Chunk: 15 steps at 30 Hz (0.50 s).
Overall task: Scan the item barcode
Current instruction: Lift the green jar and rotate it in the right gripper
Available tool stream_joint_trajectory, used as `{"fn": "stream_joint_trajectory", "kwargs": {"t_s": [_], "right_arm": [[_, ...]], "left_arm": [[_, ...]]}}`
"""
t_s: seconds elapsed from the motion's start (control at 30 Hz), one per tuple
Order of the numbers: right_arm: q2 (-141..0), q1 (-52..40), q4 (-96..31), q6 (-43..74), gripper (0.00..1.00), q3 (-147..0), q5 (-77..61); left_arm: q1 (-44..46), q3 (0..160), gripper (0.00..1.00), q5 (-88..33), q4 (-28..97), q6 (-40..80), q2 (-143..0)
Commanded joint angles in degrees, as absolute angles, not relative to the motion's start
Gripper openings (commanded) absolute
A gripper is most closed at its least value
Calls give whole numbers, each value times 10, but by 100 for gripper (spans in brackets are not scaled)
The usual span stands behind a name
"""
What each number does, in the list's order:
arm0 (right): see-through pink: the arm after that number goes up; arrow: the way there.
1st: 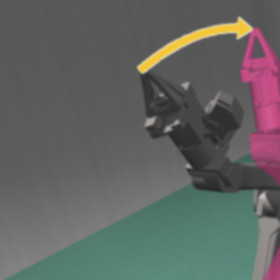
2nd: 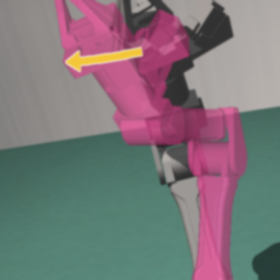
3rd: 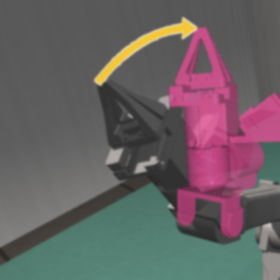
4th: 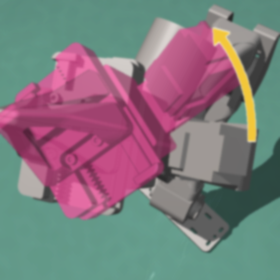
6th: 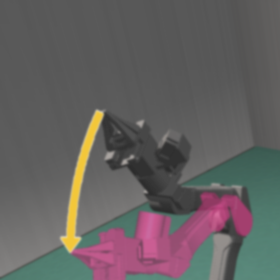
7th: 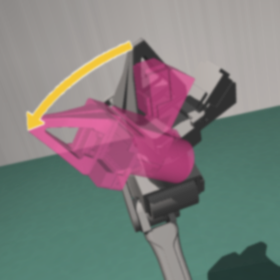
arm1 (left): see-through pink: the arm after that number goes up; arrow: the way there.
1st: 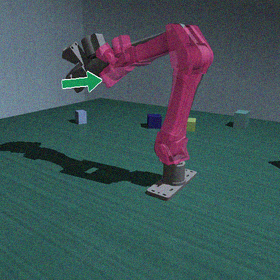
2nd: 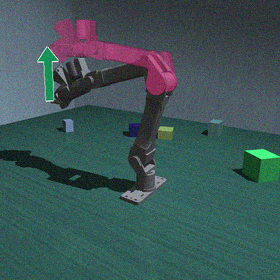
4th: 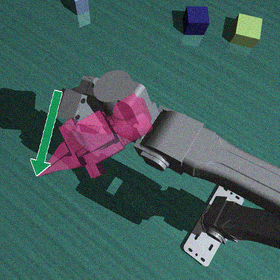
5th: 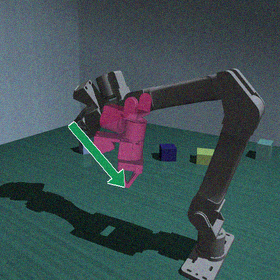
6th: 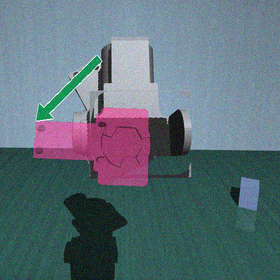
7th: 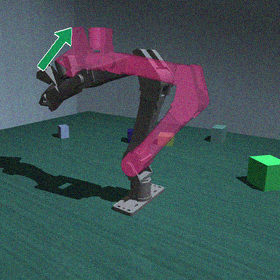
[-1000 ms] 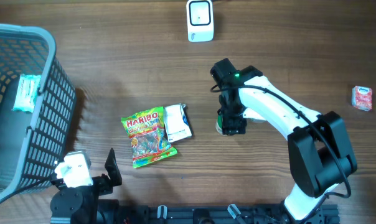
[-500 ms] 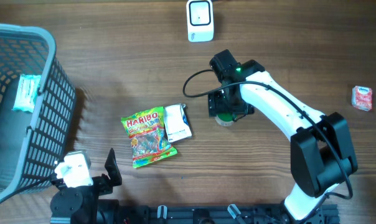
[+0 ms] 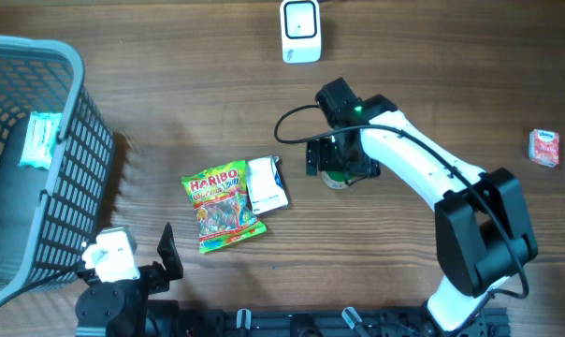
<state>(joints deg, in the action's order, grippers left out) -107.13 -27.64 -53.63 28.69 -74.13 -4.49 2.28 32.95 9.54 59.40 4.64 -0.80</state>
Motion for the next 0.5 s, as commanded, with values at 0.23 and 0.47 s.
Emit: {"fn": "stream_joint_trajectory", "kwargs": {"t_s": [0.23,0.47], "right_arm": [[-1121,-273,-486,315,93,-717,-4],[-1121,-271,-572,310,61,-772,-4]], "left_arm": [[20,328,100,92,592,50,-4],[20,328,100,92,592,50,-4]]}}
